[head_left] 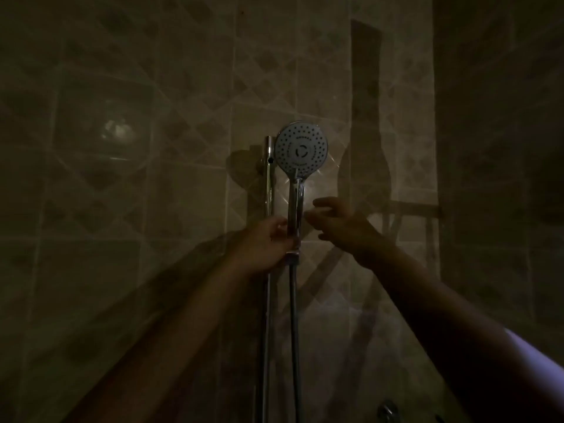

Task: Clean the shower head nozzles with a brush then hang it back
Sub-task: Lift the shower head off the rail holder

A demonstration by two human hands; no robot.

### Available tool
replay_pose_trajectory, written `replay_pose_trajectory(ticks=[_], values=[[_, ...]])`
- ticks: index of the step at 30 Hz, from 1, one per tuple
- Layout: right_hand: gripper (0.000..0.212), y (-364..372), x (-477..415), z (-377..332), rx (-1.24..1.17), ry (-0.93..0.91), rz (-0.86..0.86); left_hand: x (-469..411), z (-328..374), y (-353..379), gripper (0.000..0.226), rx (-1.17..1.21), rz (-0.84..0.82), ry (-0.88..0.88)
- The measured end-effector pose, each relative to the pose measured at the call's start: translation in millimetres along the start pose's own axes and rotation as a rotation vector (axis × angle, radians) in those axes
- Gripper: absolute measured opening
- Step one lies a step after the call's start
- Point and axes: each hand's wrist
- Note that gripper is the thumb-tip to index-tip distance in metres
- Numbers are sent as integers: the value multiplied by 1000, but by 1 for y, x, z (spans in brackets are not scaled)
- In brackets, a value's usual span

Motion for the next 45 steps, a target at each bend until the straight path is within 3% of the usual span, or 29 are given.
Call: replay_pose_trajectory(ticks=[3, 7, 18, 24, 29, 32, 36, 41, 45], values=[[57, 5, -16, -7, -106, 93, 29, -7, 1, 2, 38, -82, -94, -72], [45, 11, -33, -12, -109, 101, -18, -18, -9, 9, 53, -128, -152, -83], [36, 18, -46, -12, -27, 48, -11, -34, -25, 22, 42, -142, -23, 3], [26, 12, -45, -19, -55, -50, 114, -37, -5, 23, 35, -153, 60, 80], [19, -28, -36, -28, -15, -58, 176, -42, 30, 43, 26, -140, -3, 146], [28, -61, -19, -27, -7, -39, 220, -40, 51, 69, 30, -167, -34, 175], [26, -111, 22, -21, 17, -42, 207, -23, 76, 116, 39, -46, -112, 184], [24, -168, 82, -18, 49, 21, 212, 18, 111, 169, 34, 69, -216, 213], [23, -201, 137, -10, 21, 35, 282, 55, 135, 207, 18, 218, -320, 243]])
Point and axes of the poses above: each hand's wrist, its own x-axis away from the middle knuckle, its own y-axis out of the palm, z = x × y, and after that the axes turned 1 degree about y, right-handed
